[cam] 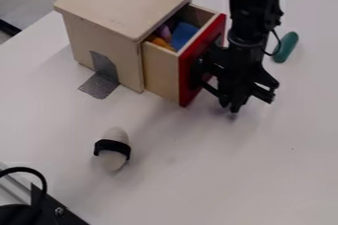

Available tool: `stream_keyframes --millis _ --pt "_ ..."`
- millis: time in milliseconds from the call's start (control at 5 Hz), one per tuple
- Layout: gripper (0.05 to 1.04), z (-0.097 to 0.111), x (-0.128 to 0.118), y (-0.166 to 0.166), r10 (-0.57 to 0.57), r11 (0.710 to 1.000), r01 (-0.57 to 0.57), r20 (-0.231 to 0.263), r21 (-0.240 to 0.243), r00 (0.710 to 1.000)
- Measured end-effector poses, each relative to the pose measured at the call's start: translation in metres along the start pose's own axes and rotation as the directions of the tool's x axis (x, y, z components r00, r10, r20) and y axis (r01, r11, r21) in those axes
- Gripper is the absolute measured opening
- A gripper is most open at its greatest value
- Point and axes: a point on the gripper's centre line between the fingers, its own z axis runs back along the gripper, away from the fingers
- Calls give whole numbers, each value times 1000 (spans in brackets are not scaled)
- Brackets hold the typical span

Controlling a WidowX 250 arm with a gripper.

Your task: Open the drawer

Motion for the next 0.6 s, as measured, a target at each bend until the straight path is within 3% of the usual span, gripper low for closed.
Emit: stream_keyframes --millis 400,600 --pt "178 -3 2 -28 -19 999 19 5 -50 1000" --pt "415 -4 5 -29 -28 998 29 13 -50 1000"
